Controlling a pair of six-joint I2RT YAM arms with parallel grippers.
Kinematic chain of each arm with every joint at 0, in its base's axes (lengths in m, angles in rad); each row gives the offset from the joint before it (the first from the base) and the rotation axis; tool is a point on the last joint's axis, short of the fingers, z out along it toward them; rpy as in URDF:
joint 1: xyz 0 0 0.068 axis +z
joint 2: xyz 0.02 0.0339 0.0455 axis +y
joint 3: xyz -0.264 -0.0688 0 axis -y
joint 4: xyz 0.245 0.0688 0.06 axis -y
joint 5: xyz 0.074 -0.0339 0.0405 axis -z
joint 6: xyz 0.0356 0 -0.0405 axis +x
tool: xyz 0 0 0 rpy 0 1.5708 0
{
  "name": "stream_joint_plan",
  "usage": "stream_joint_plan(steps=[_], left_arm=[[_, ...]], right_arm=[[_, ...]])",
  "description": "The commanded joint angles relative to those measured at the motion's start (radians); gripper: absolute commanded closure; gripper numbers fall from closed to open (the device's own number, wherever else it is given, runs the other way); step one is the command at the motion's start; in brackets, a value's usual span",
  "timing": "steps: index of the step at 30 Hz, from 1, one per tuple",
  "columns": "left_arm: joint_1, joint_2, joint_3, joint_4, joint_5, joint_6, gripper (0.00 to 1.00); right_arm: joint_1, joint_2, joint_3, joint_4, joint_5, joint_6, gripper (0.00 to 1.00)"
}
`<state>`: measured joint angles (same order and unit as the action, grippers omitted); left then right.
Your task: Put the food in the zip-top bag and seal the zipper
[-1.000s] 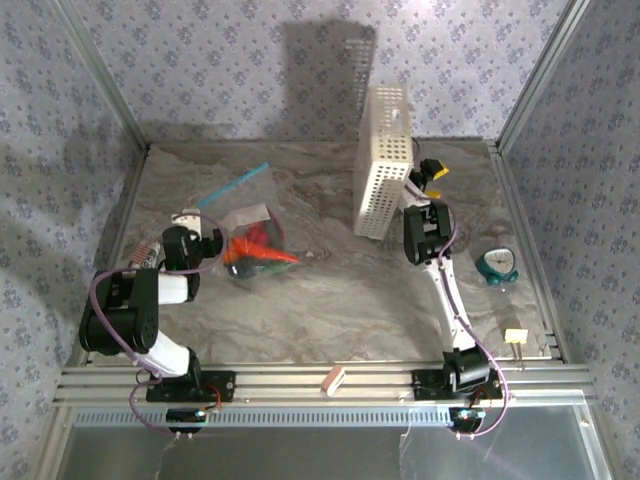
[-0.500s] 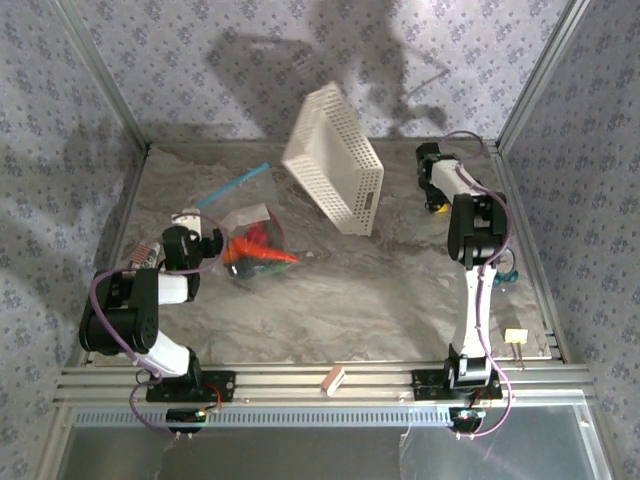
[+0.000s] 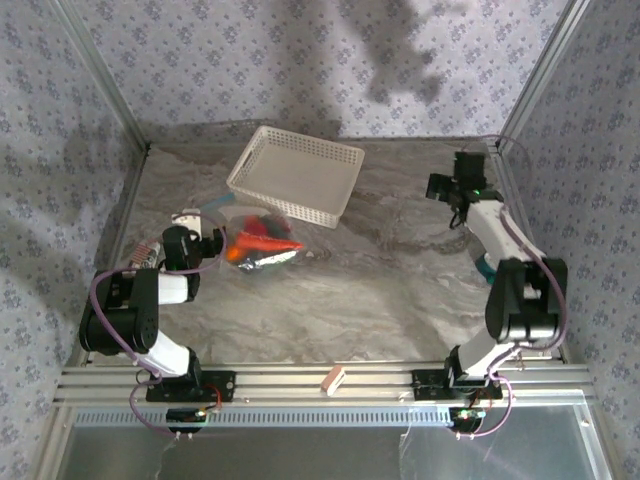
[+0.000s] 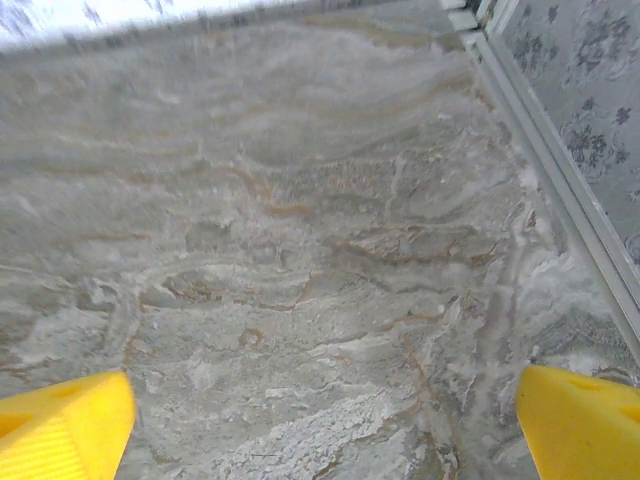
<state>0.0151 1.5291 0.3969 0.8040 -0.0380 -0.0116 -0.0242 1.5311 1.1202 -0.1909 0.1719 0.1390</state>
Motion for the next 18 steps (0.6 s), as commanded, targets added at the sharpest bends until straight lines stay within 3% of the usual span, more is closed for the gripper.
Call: stream_joint_plan(steps=[1,5,9,11,14,18], left_arm=[[0.000,0.005,0.017,0.009,0.019,-0.004,0.00],[0.001,0.006,0.018,0.009,0.019,-0.005,0.00],[0.001,0.005,0.017,0.009,0.019,-0.005,0.00],[0.000,0.005,0.017,0.009,0.019,-0.005,0.00],[0.001,0.005,0.018,0.009,0.020,-0.005,0.00],[0.000,0.005,0.017,0.009,0.020,-0.005,0.00]], right_arm=[[-0.033,-0.127,-0.119,0.152,-0.205,0.010,0.00],[-0.010,-0.386,-0.293,0.254,-0.076,0.042,0.00],[-0.003,-0.584,-0.396,0.253,0.315,0.226,0.00],[-0.038,-0.603,-0.417,0.239,0.401,0.262,0.00],[-0.089,-0.544,-0.440,0.274,0.250,0.147,0.00],[-0.070,-0.419,-0.527,0.471,-0.085,-0.031,0.00]])
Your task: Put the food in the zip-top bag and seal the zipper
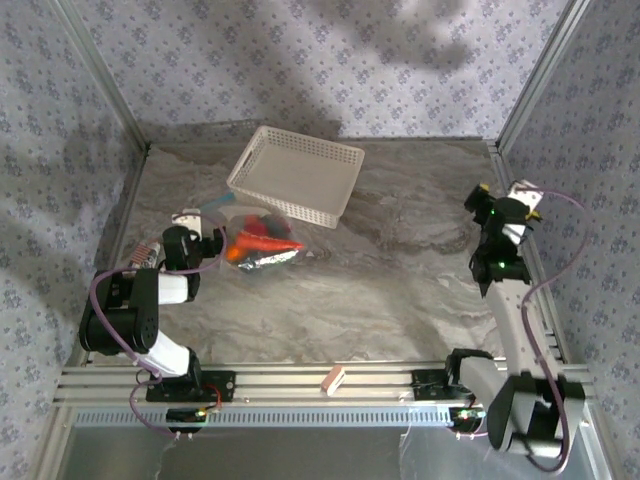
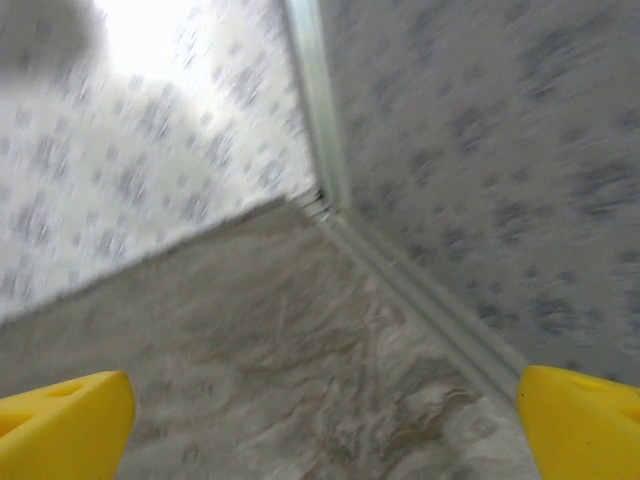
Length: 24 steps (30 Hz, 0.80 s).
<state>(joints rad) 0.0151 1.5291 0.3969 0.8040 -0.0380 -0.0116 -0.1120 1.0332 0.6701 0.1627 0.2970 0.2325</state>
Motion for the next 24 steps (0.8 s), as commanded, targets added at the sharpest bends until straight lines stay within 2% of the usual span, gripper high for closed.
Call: stream_joint_plan(steps=[1,3,10,13,18,20,22,23,24], left_arm=[[0.001,0.005,0.017,0.009,0.020,-0.004,0.00],[0.000,0.006,0.017,0.009,0.021,-0.005,0.00],[0.002,0.006,0.018,0.009,0.020,-0.005,0.00],[0.001,0.005,0.017,0.009,0.020,-0.005,0.00],[0.002,0.005,0.017,0.009,0.021,-0.004,0.00],[0.001,0.005,0.017,0.009,0.020,-0.005,0.00],[0.001,0.006,0.017,0.009,0.020,-0.005,0.00],[0.000,0.005,0.017,0.010,0.020,-0.005,0.00],[0.002,0.005,0.017,0.008,0.020,-0.005,0.00]], right_arm=[[0.034,0.103,-0.108,0.181,-0.216,-0.144,0.00],[0.072,0.150,-0.138,0.248,-0.146,-0.172,0.00],[0.087,0.261,-0.207,0.348,-0.119,-0.203,0.00],[0.088,0.336,-0.246,0.473,-0.114,-0.213,0.00],[0.119,0.461,-0.241,0.561,-0.160,-0.271,0.00],[0.096,0.456,-0.224,0.518,-0.200,-0.253,0.00],[0.103,0.473,-0.260,0.595,-0.199,-0.263,0.00],[0.105,0.501,-0.290,0.691,-0.205,-0.270,0.00],[0.109,0.488,-0.277,0.641,-0.197,-0.270,0.00]])
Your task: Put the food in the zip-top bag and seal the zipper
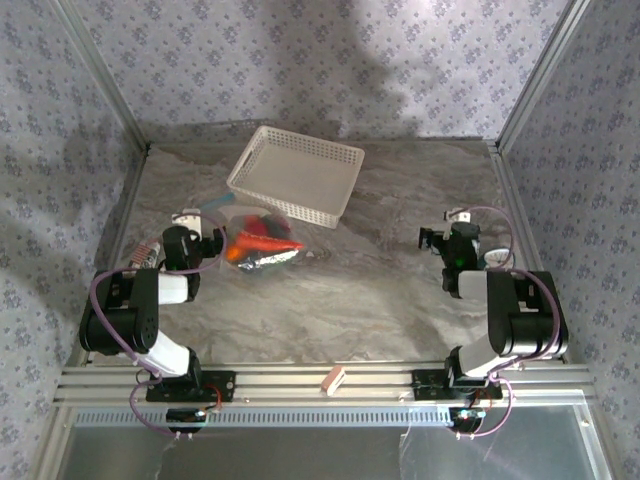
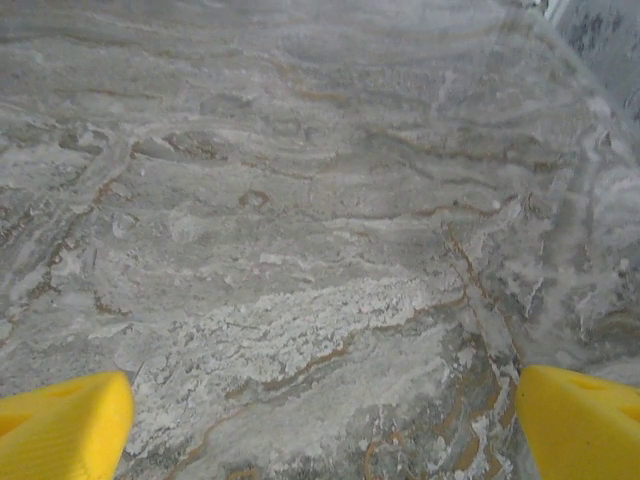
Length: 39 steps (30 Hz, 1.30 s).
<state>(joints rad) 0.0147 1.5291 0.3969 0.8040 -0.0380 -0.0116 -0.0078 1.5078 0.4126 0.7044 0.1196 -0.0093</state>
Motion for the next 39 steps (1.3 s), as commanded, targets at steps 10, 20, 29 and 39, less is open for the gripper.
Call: stream_joint_plan(steps=[10,20,29,39], left_arm=[[0.002,0.005,0.018,0.009,0.020,-0.005,0.00],[0.001,0.005,0.018,0.009,0.020,-0.005,0.00],[0.002,0.005,0.018,0.009,0.020,-0.005,0.00],[0.002,0.007,0.019,0.006,0.020,-0.003,0.00]], right_arm=[[-0.003,0.016,-0.017,0.094,-0.027,-0.024,0.00],[-0.017,0.015,-0.014,0.089,-0.052,-0.015,0.00],[-0.018,0.014,-0.014,0.089,-0.055,-0.014,0.00],[-0.018,0.013,-0.017,0.090,-0.056,-0.015,0.00]])
